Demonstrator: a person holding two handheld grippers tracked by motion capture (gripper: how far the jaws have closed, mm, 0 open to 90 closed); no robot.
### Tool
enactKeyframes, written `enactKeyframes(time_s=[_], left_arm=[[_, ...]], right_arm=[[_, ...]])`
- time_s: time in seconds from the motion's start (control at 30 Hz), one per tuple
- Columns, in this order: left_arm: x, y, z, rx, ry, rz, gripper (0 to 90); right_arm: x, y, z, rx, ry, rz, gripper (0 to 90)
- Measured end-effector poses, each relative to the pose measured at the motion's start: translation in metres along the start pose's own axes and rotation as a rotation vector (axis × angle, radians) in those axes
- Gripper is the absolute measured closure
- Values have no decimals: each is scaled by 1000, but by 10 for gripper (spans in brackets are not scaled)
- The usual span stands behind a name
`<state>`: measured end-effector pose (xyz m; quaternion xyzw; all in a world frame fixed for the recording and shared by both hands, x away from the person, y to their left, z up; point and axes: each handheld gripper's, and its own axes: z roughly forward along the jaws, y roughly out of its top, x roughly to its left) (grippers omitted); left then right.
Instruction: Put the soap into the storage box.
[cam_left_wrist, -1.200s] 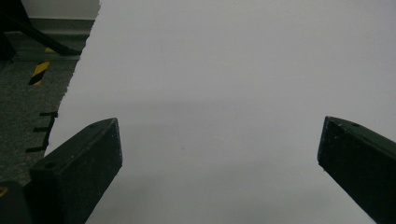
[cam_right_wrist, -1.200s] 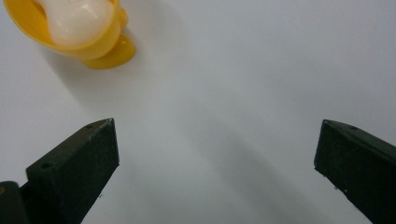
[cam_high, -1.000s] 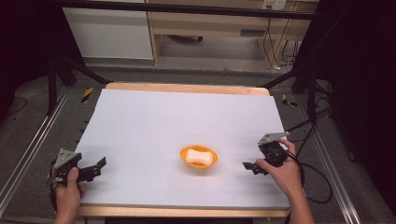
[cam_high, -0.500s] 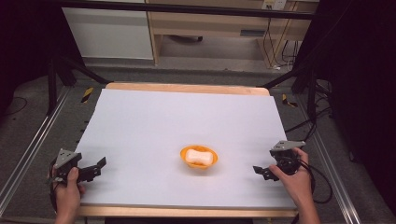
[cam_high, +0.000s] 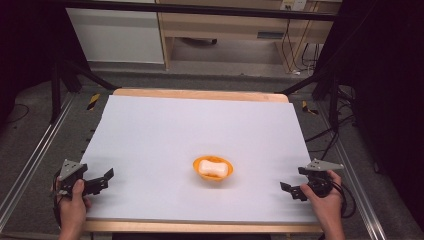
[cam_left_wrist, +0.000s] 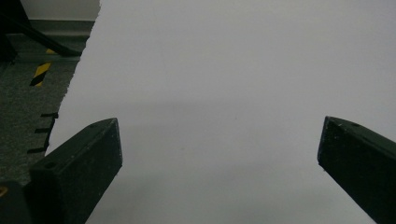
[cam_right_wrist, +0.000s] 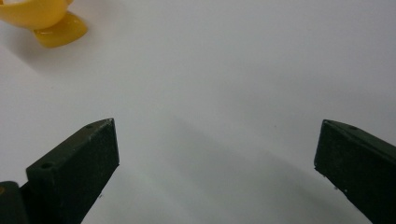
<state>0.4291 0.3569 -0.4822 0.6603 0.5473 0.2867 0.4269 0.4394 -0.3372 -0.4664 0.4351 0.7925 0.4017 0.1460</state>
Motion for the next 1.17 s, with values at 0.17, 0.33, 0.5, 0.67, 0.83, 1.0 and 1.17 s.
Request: enactKeyframes(time_s=[0.17,0.33,0.5,0.67,0.83,1.0,1.17], left_arm=[[0,0,0,-2,1,-1,0],[0,0,0,-1,1,0,0],[0,0,0,-3,1,-1,0],[0,0,0,-1,0,2,0],[0,0,0,-4,-1,-3,0],[0,0,-1,-5,-2,-2,0],[0,0,-1,-5,-4,-2,0]], right_arm=[[-6,-14,-6,-35,-13,45,5],[-11,-26,-13,-66,-29,68,5],[-14,-34,-22,-116,-44,99,5],[-16,-41,-30,-154,-46,120,5],[-17,-45,-30,-183,-42,140,5],[-16,-46,-29,-181,-47,133,5],[-18,-44,-31,-194,-46,141,16]])
